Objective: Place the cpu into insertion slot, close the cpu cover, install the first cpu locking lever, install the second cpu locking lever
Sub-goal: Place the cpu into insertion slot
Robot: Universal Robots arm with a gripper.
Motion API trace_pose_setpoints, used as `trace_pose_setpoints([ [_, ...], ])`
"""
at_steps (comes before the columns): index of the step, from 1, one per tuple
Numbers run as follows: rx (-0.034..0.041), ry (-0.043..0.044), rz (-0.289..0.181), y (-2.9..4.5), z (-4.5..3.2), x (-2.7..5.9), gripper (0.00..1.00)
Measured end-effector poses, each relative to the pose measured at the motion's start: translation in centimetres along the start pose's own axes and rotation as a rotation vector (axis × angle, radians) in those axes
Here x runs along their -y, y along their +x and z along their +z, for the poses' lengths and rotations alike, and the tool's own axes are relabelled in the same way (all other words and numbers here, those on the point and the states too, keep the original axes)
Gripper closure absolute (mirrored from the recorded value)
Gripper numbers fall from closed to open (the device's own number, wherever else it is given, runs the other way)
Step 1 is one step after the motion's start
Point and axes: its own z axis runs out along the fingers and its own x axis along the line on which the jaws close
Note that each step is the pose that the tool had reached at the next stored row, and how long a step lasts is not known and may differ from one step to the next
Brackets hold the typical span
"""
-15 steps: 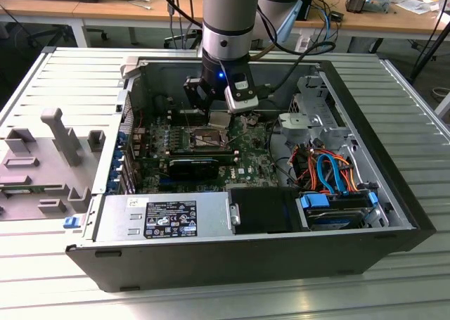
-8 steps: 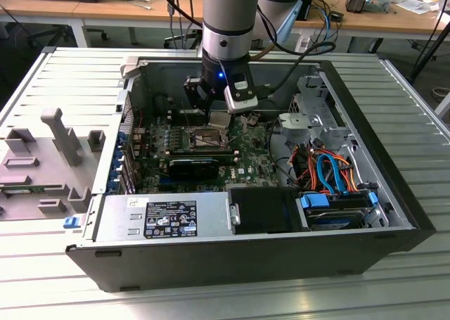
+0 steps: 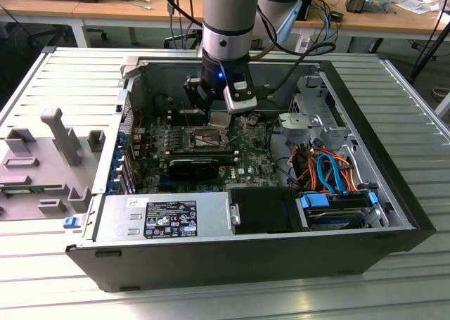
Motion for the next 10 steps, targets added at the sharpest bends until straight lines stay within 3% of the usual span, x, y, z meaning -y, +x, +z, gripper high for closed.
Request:
trace_pose_setpoints([
  [10,0.0017,-0.0004,0.02,0.0,0.02,0.0,0.45],
])
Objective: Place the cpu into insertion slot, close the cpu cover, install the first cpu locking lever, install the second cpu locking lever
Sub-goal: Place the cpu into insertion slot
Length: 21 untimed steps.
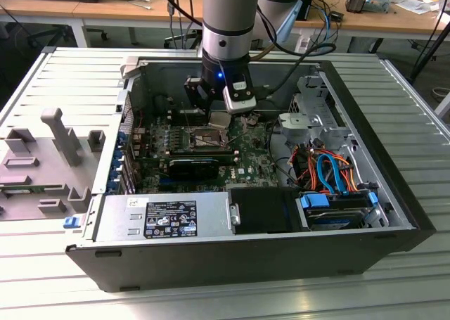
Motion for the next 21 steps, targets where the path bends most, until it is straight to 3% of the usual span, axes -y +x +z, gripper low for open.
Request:
trace_pose_setpoints([
  [5,0.0013,-0.0003,0.015,0.0,0.01,0.0,0.45],
  [8,0.0052,-0.001,0.06,0.0,0.02,0.0,0.45],
  [21,0.008,-0.0015,0.093,0.0,0.03,0.0,0.45],
])
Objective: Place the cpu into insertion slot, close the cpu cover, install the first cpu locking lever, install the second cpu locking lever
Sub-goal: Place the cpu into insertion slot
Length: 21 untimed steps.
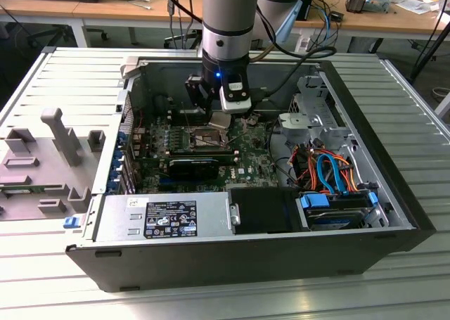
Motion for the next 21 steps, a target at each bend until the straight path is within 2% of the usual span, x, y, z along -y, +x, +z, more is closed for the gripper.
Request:
trace_pose_setpoints([
  [21,0.0043,-0.001,0.051,0.0,0.02,0.0,0.45],
])
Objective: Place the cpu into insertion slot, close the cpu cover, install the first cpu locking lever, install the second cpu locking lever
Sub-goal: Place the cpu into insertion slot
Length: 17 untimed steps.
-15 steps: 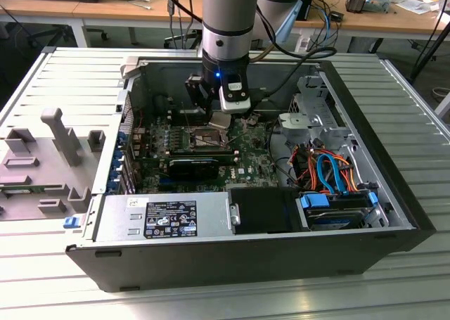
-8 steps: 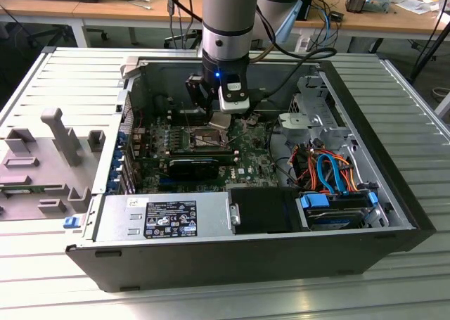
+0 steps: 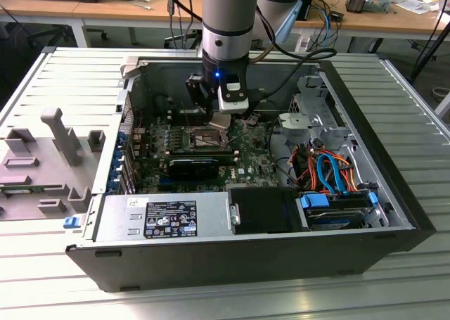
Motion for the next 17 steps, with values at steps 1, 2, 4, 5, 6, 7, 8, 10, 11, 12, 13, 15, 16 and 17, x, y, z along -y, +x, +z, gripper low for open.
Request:
trace_pose_setpoints([
  [1,0.0002,-0.0001,0.003,0.0,0.0,0.0,0.45],
  [2,0.0004,-0.0001,0.006,0.0,0.0,0.0,0.45],
  [4,0.0007,-0.0001,0.008,0.0,0.0,0.0,0.45],
  [5,0.0008,-0.0002,0.01,0.0,0.01,0.0,0.45],
  [6,0.001,-0.0002,0.012,0.0,0.01,0.0,0.45],
  [7,0.0012,-0.0002,0.014,0.0,0.0,0.0,0.45],
  [8,0.0012,-0.0003,0.015,0.0,0.01,0.0,0.45],
  [10,0.0016,-0.0004,0.019,0.0,0.01,0.0,0.45],
  [11,0.0017,-0.0003,0.02,0.0,0.01,0.0,0.45],
  [12,0.002,-0.0005,0.023,0.0,0.01,0.0,0.45],
  [13,0.0021,-0.0005,0.025,0.0,0.01,0.0,0.45],
  [15,0.0024,-0.0005,0.029,0.0,0.01,0.0,0.45],
  [16,0.0026,-0.0006,0.031,0.0,0.02,0.0,0.45],
  [17,0.0027,-0.0006,0.032,0.0,0.01,0.0,0.45],
])
